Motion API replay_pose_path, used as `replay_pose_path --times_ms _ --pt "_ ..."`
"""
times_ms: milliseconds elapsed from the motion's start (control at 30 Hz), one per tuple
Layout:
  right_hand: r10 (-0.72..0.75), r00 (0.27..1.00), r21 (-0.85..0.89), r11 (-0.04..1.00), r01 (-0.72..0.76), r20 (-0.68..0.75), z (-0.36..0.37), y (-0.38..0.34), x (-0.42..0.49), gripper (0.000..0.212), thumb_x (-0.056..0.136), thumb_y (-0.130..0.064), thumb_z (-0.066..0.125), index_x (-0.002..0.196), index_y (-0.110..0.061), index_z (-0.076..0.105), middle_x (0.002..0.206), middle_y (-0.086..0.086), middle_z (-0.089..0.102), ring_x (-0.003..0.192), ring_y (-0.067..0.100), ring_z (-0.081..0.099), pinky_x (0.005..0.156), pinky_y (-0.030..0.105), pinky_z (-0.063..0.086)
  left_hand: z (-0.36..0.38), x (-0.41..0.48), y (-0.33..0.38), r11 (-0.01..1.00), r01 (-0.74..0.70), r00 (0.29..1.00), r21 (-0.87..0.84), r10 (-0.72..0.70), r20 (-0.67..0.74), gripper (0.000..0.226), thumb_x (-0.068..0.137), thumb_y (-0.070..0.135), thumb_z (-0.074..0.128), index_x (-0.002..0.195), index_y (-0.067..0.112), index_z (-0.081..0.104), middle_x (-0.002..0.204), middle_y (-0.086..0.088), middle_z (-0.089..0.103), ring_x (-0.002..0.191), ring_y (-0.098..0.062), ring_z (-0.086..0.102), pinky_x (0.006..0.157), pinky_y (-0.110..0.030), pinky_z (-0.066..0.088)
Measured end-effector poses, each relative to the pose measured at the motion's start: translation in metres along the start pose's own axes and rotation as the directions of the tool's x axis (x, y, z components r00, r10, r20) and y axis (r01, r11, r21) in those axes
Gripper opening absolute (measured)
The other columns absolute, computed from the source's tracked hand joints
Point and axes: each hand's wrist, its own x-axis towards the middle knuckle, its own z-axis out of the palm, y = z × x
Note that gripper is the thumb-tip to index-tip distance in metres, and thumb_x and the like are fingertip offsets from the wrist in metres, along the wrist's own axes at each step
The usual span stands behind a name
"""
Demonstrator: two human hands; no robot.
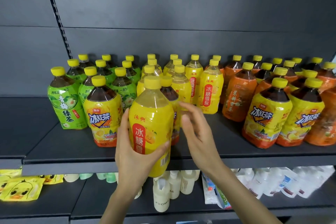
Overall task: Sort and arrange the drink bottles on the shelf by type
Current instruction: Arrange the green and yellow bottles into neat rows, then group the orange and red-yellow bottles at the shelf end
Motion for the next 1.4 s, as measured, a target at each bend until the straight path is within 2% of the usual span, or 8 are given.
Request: replay_pose_path --times_ms 100,333,500,633,767,867,1067,1400 --pt "0.069 0.982 0.027 0.997 -0.075 0.177 0.003 -0.012 -0.01 0.067 0.08 -0.06 0.06 0.14 -0.047 0.032 0.141 -0.016 0.037 0.131 0.007 0.041 0.101 0.037 0.046 0.012 -0.002 0.001 1.0 0.002 1.0 0.006 -0.002 0.014 0.105 0.048 0.056 0.073 0.138 0.054 0.021 0.126 0.039 0.035 0.123 0.008 0.038 0.097 -0.03 0.041" --pt "0.113 0.993 0.101 0.989 -0.109 -0.027 -0.011 -0.008 -0.013 0.076 0.076 -0.032 0.078 0.138 -0.041 0.036 0.137 -0.012 0.047 0.125 0.006 0.048 0.096 0.035 0.05 0.044 -0.009 0.008 0.999 -0.026 0.995 0.038 0.022 0.098 0.103 0.048 0.058 0.066 0.135 0.062 0.012 0.121 0.05 0.025 0.11 0.028 0.028 0.085 -0.013 0.03" --pt "0.085 0.989 0.126 0.99 -0.07 -0.121 -0.03 -0.004 -0.011 0.07 0.073 -0.018 0.077 0.133 -0.031 0.044 0.126 -0.016 0.056 0.118 0.006 0.054 0.085 0.023 0.052 0.061 -0.009 0.012 0.995 -0.067 0.977 0.073 0.051 0.208 0.108 0.054 0.054 0.072 0.13 0.07 -0.003 0.133 0.03 0.022 0.124 0.004 0.026 0.094 -0.029 0.037" --pt "0.111 0.982 0.117 0.989 -0.094 -0.155 -0.048 0.009 -0.002 0.07 0.073 -0.022 0.077 0.134 -0.032 0.045 0.129 -0.008 0.057 0.119 0.013 0.055 0.087 0.03 0.054 0.058 0.007 0.006 0.968 -0.209 0.918 0.137 0.145 0.37 0.094 0.062 0.078 0.055 0.135 0.066 -0.004 0.135 0.042 0.013 0.125 0.016 0.015 0.098 -0.025 0.031" --pt "0.107 0.976 0.061 0.993 -0.097 -0.192 -0.07 0.024 0.014 0.071 0.074 -0.026 0.078 0.135 -0.034 0.043 0.13 -0.002 0.056 0.118 0.016 0.056 0.089 0.034 0.054 0.045 0.033 -0.004 0.903 -0.34 0.939 0.261 0.313 0.142 0.08 0.079 0.067 0.048 0.146 0.034 0.019 0.148 0.005 0.026 0.133 -0.008 0.023 0.097 -0.027 0.028" --pt "0.119 0.972 0.047 0.993 -0.112 -0.203 -0.083 0.037 0.028 0.073 0.073 -0.024 0.079 0.135 -0.031 0.042 0.13 0.002 0.056 0.117 0.016 0.057 0.086 0.032 0.055 0.046 0.056 -0.015 0.885 -0.319 0.947 0.34 0.315 0.068 0.082 0.082 0.061 0.049 0.148 0.024 0.015 0.151 -0.008 0.024 0.137 -0.024 0.022 0.107 -0.034 0.019" --pt "0.183 0.975 0.029 0.983 -0.181 -0.127 -0.098 0.063 0.049 0.075 0.069 -0.023 0.076 0.135 -0.031 0.04 0.131 -0.007 0.052 0.119 0.01 0.053 0.082 0.024 0.054 0.066 0.08 -0.025 0.856 -0.312 0.95 0.412 0.278 0.143 0.091 0.081 0.067 0.046 0.151 0.02 0.009 0.155 -0.009 0.018 0.141 -0.027 0.017 0.111 -0.04 0.018" --pt "0.327 0.928 -0.009 0.944 -0.331 0.176 -0.125 0.077 0.087 0.071 0.074 -0.032 0.076 0.132 -0.046 0.036 0.135 -0.005 0.05 0.124 0.015 0.049 0.093 0.034 0.05 0.07 0.08 -0.02 0.907 -0.242 0.967 0.343 0.196 0.164 0.091 0.073 0.064 0.057 0.142 0.041 0.003 0.153 0.003 0.025 0.139 -0.014 0.018 0.1 -0.04 0.038"
